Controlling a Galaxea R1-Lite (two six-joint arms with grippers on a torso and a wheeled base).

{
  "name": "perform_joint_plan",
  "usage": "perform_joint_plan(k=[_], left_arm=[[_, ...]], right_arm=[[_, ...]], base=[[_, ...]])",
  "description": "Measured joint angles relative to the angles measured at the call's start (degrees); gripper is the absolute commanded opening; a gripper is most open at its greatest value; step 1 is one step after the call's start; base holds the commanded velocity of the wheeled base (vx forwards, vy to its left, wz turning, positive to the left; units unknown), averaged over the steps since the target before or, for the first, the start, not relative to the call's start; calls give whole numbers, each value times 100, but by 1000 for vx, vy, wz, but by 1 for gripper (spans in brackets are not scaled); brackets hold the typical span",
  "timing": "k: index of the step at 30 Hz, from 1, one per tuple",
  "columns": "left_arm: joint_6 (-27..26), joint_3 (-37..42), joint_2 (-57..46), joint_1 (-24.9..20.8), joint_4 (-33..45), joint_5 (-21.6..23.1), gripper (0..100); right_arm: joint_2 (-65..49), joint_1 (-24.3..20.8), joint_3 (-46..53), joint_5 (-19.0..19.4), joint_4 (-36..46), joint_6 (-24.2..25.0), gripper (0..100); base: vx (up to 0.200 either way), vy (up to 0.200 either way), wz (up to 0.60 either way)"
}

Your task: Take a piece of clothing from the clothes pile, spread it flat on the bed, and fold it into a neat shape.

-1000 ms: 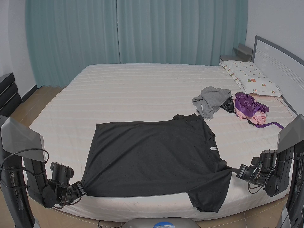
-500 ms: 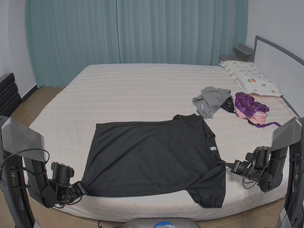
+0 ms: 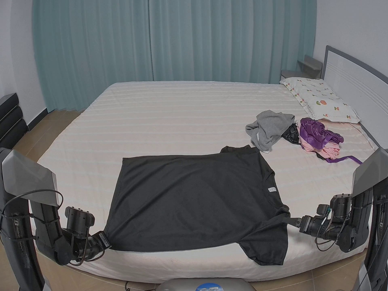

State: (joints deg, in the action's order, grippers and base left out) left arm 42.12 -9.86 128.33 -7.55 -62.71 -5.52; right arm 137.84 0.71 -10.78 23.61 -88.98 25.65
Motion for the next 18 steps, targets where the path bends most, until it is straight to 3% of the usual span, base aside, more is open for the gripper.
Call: perform_joint_plan(k=[7, 18], left_arm=[[-2, 0, 0, -2, 0, 2, 0], [-5, 2, 0, -2, 0, 11, 0]], right_arm=[[91, -49, 574, 384, -2, -800, 100], [286, -412, 538, 380, -2, -749, 100]], base=[[0, 0, 0], [0, 0, 0]])
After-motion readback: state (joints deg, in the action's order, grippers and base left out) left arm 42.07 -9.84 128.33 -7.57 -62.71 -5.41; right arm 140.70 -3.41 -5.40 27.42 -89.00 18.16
